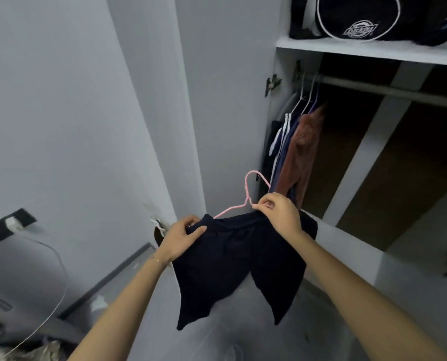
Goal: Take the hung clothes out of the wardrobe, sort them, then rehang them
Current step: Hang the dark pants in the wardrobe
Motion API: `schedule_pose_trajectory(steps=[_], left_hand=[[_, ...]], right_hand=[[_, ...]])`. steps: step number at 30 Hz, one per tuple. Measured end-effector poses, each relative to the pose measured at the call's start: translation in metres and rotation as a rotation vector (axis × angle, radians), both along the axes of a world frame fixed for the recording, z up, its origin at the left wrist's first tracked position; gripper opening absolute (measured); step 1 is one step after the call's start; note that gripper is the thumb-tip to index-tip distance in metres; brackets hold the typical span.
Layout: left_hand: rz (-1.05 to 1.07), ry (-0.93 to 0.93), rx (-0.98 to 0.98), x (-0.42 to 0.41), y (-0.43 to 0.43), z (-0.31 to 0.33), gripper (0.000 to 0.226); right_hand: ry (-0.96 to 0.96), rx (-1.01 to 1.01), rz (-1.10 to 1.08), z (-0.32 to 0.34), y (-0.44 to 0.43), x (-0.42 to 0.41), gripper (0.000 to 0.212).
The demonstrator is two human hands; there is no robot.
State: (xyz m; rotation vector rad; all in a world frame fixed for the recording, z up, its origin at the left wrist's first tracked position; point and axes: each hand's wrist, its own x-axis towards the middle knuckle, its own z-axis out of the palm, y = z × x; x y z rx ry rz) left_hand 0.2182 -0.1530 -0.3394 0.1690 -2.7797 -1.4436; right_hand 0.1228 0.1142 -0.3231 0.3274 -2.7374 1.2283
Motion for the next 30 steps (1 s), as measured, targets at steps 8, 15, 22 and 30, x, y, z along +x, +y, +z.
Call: schedule_pose_trajectory(steps=[8,15,22,30], left_hand=[[-0.126,-0.006,0.185,-0.123,0.081,-0.007,0.013],[-0.229,0.020,0.329,-0.227,0.130,-0.004,0.020],[-0.297,0.066,0.381,-0.307,0.177,0.008,0.013],[-0.229,0.094,0.388,-0.376,0.218,0.012,0.029]], right_hand=[[0.081,0.021,-0.187,0.006,0.088,-0.073,0.016],[0.120,0.144,-0.265,0.021,0.139,-0.148,0.017],[0.165,0.163,-0.387,0.031,0.179,-0.208,0.024],[0.202,0.144,-0.429,0.015,0.215,-0.258,0.047]])
